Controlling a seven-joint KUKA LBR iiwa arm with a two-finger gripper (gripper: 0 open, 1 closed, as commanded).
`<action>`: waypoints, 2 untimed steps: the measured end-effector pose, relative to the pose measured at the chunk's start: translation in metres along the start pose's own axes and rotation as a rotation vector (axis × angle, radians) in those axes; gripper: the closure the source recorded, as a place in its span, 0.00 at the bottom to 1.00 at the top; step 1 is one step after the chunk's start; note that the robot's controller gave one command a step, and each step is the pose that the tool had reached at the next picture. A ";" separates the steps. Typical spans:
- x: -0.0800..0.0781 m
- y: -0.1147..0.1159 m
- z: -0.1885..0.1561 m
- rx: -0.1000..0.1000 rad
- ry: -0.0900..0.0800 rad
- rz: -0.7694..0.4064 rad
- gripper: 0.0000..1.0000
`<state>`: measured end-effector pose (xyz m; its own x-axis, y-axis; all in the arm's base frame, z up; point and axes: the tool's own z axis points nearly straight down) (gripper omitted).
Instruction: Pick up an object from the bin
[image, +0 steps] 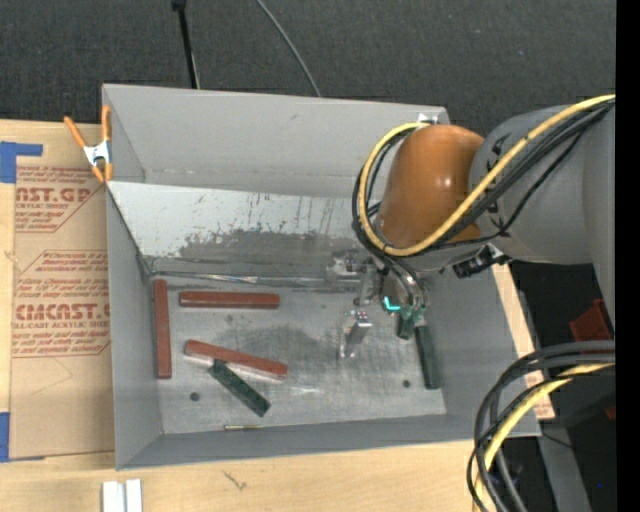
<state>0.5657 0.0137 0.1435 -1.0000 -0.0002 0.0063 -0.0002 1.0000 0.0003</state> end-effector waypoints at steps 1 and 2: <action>-0.002 0.000 -0.004 0.000 -0.007 0.000 0.00; 0.030 0.038 0.071 0.001 0.000 -0.167 1.00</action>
Offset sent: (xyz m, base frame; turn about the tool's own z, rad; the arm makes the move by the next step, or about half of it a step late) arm -0.0298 0.0380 -0.0735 -0.1671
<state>0.5357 0.0521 0.0723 -0.9860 -0.1669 0.0066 -0.1669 0.9860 0.0004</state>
